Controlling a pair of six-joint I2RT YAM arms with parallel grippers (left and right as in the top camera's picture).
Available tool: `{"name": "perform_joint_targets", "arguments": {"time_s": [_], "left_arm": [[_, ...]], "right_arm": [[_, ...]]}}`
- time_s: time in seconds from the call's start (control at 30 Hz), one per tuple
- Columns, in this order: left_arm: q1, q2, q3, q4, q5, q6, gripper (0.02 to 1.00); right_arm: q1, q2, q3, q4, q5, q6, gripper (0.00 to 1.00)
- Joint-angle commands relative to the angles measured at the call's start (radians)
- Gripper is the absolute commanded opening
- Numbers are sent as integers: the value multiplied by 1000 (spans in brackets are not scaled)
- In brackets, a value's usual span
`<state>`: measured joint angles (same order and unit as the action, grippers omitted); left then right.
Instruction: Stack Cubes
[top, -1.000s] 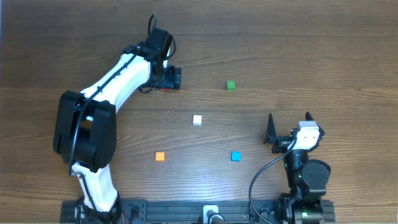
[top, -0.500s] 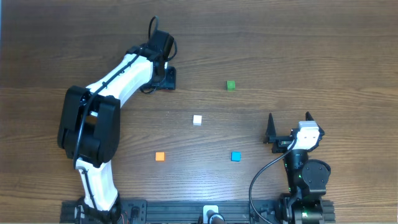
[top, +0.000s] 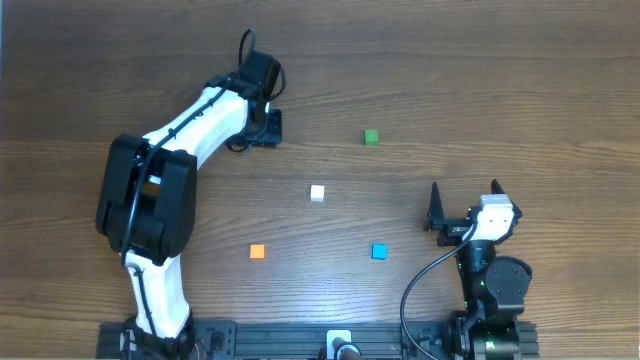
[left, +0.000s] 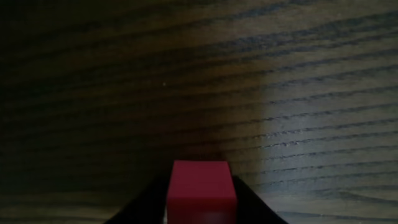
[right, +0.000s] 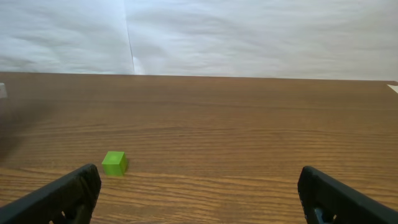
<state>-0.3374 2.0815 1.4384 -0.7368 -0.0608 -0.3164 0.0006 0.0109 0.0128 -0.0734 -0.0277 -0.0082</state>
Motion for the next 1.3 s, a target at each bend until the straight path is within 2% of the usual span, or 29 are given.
{"name": "perform_joint_targets", "arguments": {"time_s": [0.03, 0.1, 0.37, 0.6, 0.7, 0.9, 1.03, 1.3], "left_arm": [[6, 15, 18, 4, -11, -7, 244], [5, 15, 18, 4, -11, -15, 156], [-49, -76, 19, -35, 18, -64, 42], [-205, -248, 19, -200, 16, -225, 38], [-311, -308, 19, -208, 14, -282, 40], [-496, -330, -2, -234, -118, -451, 40], [-517, -330, -61, -231, -120, -509, 40], [-480, -329, -159, -134, -113, -514, 38]], "right_arm": [[-1, -6, -8, 2, 2, -8, 993], [-1, -6, -8, 2, 2, -7, 993], [-1, -6, -8, 2, 2, -8, 991], [-1, -6, -8, 2, 2, -8, 993], [-1, -6, -8, 2, 2, -7, 993], [-1, -6, -8, 2, 2, -7, 993], [-1, -6, -8, 2, 2, -7, 991], [-1, -6, -8, 2, 2, -8, 993]]}}
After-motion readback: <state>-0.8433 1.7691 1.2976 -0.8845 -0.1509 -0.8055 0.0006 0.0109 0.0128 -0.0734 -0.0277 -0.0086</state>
